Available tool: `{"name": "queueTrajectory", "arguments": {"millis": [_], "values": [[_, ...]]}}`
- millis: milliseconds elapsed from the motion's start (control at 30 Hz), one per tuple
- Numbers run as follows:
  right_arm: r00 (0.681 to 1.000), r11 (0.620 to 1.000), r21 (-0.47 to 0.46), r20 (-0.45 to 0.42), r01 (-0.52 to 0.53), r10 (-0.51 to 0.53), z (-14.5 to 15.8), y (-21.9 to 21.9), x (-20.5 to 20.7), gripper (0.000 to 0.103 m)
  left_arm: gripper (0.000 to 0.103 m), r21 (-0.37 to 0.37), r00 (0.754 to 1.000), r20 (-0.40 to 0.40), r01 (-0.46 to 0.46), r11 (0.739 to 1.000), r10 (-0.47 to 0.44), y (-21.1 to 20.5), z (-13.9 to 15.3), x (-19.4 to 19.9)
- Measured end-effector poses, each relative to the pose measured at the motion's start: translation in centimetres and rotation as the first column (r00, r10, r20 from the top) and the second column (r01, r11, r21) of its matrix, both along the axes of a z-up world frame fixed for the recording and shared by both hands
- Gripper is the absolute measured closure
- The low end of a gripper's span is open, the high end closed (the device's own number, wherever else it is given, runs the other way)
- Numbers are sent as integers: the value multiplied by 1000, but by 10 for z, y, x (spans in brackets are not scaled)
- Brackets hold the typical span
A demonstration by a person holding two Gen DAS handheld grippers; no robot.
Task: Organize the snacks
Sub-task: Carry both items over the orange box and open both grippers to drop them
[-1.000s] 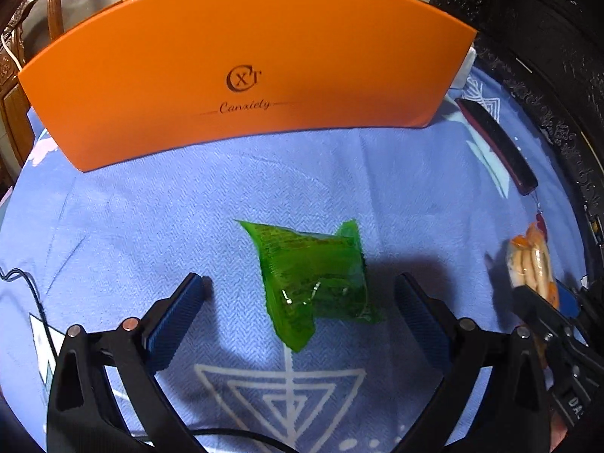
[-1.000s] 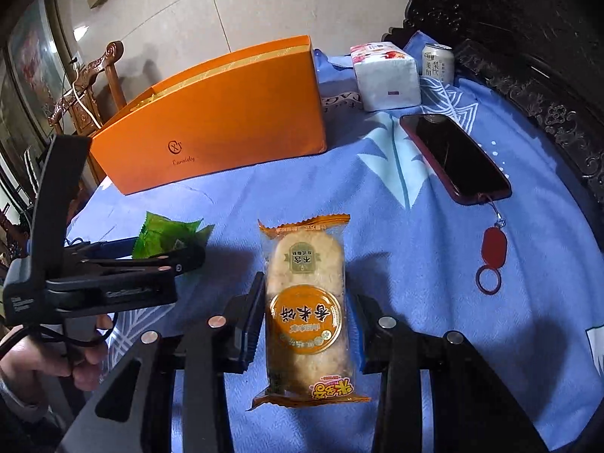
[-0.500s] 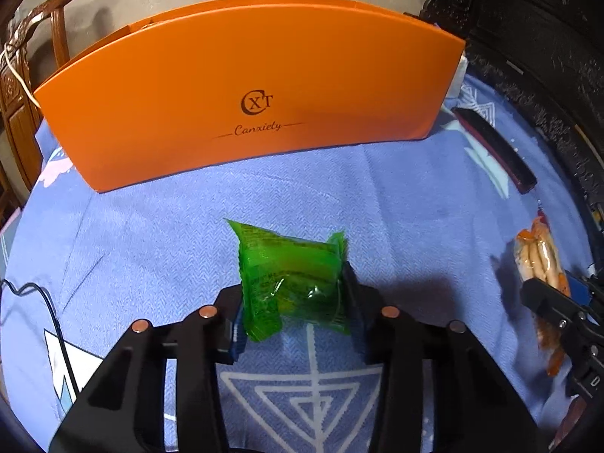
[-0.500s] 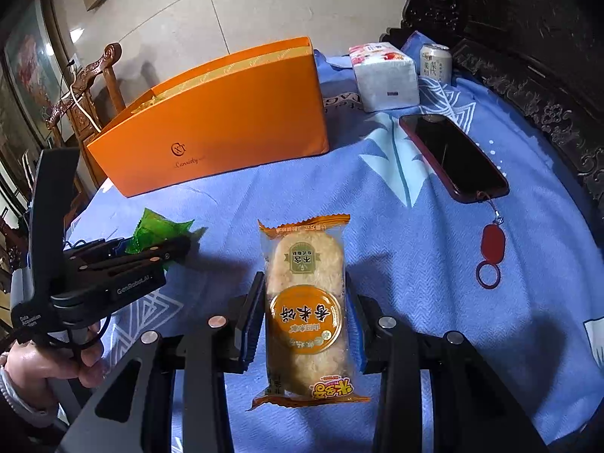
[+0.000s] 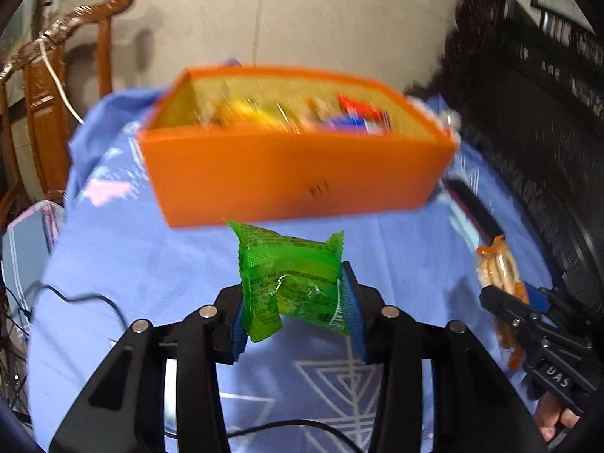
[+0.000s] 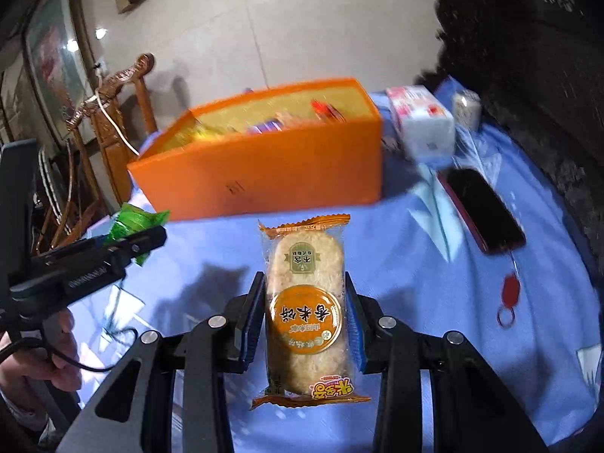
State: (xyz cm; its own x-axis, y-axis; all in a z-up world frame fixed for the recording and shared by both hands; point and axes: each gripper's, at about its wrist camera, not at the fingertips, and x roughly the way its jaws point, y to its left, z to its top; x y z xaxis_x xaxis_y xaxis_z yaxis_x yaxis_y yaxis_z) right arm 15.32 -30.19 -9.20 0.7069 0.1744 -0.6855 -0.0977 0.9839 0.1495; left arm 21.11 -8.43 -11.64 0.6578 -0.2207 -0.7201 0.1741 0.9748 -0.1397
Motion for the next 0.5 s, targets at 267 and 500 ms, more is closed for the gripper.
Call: {"name": "queueTrajectory", "arguments": {"millis": [267,500], "values": [[982,999,17,187,-32,28,79,29,45,65,62,-61,987,152,-43,997,52,42,84,41],[962,999,29,272,-18,10,125,35,109,65,62,-59,971,232,-37,998,50,46,132,105]]}}
